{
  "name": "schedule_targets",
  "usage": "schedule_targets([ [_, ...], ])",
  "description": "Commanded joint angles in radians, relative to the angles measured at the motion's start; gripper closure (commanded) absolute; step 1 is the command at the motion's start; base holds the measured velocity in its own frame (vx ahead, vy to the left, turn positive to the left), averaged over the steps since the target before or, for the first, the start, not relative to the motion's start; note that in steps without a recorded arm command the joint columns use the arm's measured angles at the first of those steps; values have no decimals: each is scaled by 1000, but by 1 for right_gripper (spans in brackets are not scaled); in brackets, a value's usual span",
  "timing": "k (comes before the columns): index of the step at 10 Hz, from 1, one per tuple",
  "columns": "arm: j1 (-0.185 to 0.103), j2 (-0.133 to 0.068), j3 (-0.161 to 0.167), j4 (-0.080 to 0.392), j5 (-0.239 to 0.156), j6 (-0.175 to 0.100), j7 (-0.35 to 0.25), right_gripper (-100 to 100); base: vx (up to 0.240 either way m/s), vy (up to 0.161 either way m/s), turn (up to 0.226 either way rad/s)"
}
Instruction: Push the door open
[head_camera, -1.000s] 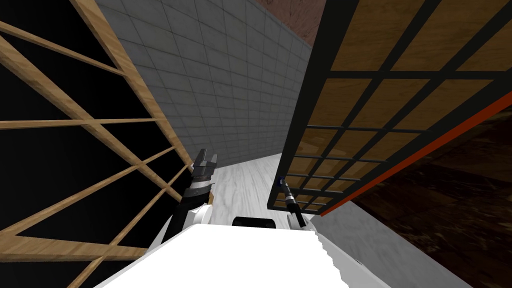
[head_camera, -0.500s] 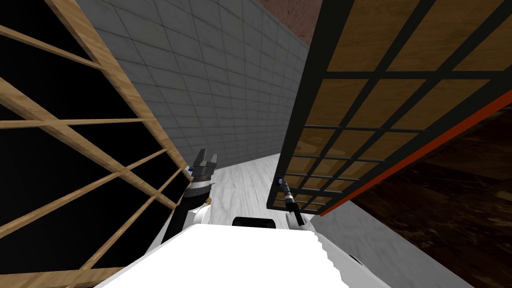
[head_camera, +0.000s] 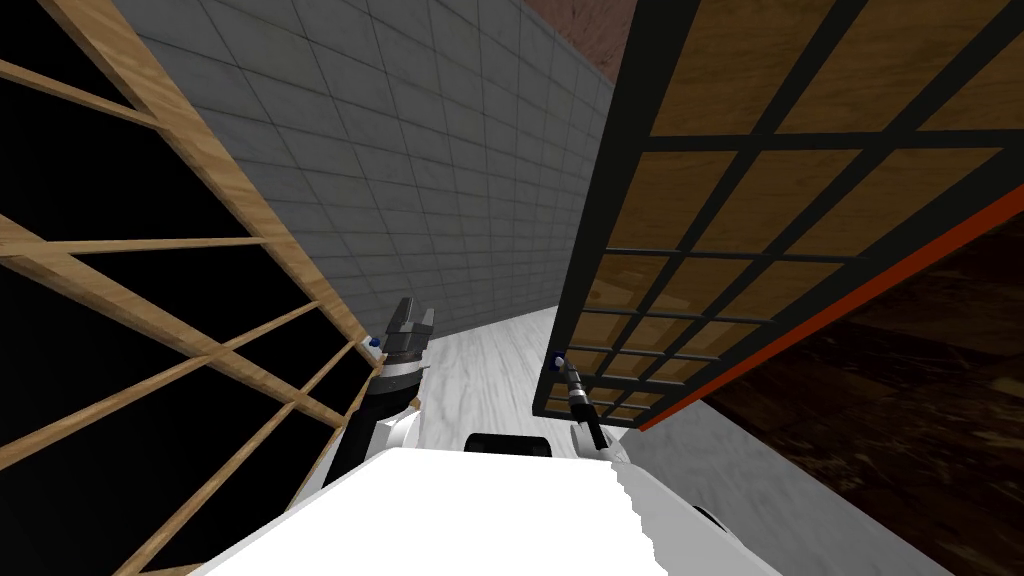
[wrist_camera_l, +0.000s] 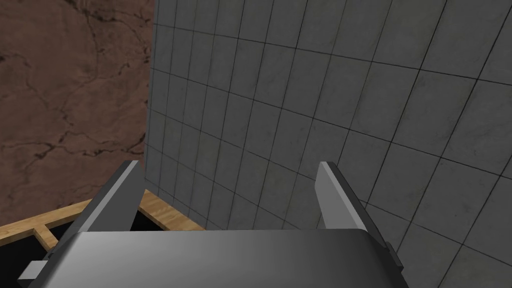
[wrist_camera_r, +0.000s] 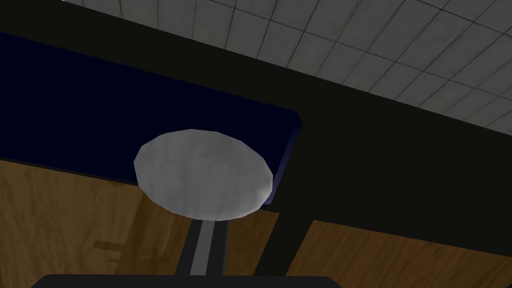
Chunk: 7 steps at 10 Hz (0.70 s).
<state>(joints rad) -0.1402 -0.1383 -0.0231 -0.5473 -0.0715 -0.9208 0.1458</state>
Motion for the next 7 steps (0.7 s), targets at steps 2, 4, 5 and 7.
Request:
schedule_targets([
  [2, -2, 3, 6, 0, -19, 0, -64, -100, -38, -16, 28],
  [4, -4, 6, 12, 0, -37, 1, -122, -100, -43, -16, 38],
  [5, -5, 8, 15, 0, -48, 1, -151, -100, -48, -15, 41],
  [7, -6, 10, 19, -1, -60, 2, -192, -100, -34, -9, 19],
])
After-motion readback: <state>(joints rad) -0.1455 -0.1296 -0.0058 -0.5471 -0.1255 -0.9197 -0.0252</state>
